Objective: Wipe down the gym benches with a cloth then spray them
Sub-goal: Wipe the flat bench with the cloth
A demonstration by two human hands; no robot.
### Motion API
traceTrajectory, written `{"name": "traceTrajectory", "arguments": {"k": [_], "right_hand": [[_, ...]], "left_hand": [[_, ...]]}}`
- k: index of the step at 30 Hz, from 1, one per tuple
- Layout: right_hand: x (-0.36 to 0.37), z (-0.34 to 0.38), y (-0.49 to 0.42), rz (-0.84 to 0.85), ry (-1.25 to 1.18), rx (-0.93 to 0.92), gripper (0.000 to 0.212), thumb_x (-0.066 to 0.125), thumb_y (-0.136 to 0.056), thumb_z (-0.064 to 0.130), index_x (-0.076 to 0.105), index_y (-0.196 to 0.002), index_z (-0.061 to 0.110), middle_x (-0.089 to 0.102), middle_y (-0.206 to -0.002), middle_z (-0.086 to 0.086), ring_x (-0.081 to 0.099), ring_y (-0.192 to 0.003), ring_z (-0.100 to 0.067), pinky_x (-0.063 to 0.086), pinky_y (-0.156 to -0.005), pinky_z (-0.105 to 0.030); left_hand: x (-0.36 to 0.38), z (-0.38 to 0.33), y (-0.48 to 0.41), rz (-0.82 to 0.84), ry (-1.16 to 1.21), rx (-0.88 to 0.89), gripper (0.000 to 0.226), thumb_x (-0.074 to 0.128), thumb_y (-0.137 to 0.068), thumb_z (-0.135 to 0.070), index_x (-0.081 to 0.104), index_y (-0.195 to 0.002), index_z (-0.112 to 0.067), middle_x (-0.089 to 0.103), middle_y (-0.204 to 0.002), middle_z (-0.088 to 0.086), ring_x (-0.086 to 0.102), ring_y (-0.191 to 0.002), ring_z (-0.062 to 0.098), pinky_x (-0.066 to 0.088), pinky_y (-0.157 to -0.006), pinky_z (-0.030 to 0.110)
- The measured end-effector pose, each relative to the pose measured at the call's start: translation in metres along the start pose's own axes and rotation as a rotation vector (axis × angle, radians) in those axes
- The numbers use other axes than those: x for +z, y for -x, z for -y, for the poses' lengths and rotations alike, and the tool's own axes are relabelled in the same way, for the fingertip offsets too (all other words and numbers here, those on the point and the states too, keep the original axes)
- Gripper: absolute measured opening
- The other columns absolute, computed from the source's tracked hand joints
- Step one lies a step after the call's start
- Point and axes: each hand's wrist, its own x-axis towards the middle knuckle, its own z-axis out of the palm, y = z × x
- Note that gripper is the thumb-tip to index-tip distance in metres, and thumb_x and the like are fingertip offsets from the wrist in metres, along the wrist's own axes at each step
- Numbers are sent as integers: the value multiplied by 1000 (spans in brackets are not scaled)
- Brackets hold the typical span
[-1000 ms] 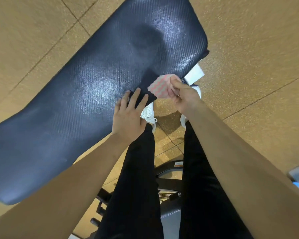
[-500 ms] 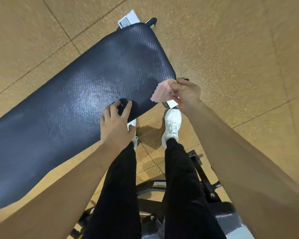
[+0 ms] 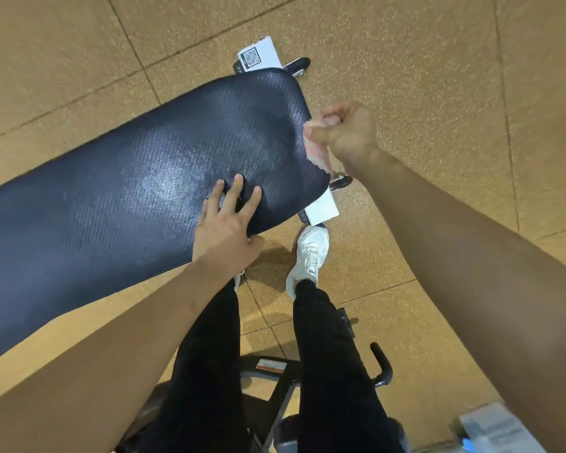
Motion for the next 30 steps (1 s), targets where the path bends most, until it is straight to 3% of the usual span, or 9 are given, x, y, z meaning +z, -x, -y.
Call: {"name": "traceTrajectory", "arguments": {"k": [5,7,10,13,20,23,25,28,30], "right_hand": [[20,27,-22,-15,8,-92,33,80,-80,-6,59,-101,10,60,-69,9,60,-55,4,54,-61,-13],[25,33,-26,-25,35,-162,32,77,-81,-8,58,-98,12,62,-74,8,66,-66,5,54,-65,-12],[30,33,-25,-47,103,-241,29,77,-83,-5,63,-101,13,71,-113,-4,67,-113,-10,51,-95,-12],[23,17,-14,-54,239,-217,31,77,-86,5,67,-115,12,68,-115,1,64,-103,-8,48,-92,-6],[9,-45,39,-127,499,-270,33,67,-94,11,68,-126,14,71,-111,-3,69,-95,-17,60,-89,-33],[5,-65,59,-145,658,-357,31,68,-95,12,69,-126,9,63,-111,-2,60,-94,-14,49,-94,-17],[7,-77,76,-175,797,-394,17,68,-94,8,72,-111,9,60,-106,1,58,-95,-15,47,-82,-7],[17,-89,99,-207,868,-495,19,75,-83,8,67,-99,11,59,-113,0,60,-104,-25,58,-83,-36],[23,-93,103,-185,912,-600,33,82,-75,7,70,-105,14,57,-131,-7,52,-120,-37,51,-94,-52]], "left_hand": [[-1,-2,-1,6,11,-18,80,61,-92,-44,21,-160,-35,7,-172,1,5,-157,33,30,-121,53],[-2,-2,-1,15,13,-22,79,60,-93,-45,19,-161,-36,4,-172,0,3,-157,32,29,-121,52],[-4,-2,-1,13,35,-17,79,60,-94,-44,18,-161,-36,4,-172,0,2,-157,31,27,-122,52],[-7,-1,0,17,47,-10,79,60,-94,-42,19,-161,-35,5,-171,1,3,-157,32,25,-123,52],[-7,3,10,13,56,41,68,62,-92,-36,36,-155,-26,20,-167,7,19,-153,34,35,-118,56],[-4,8,24,28,85,83,58,60,-95,-35,47,-149,-23,32,-162,6,29,-148,30,37,-116,55],[-1,14,36,48,135,101,54,61,-94,-30,52,-147,-22,40,-159,4,35,-145,28,37,-116,53],[6,28,53,23,227,82,51,64,-90,-22,59,-141,-20,49,-152,4,43,-139,28,42,-111,52],[11,42,62,-47,265,25,48,67,-88,-19,63,-136,-18,54,-148,6,47,-135,30,45,-106,54]]}}
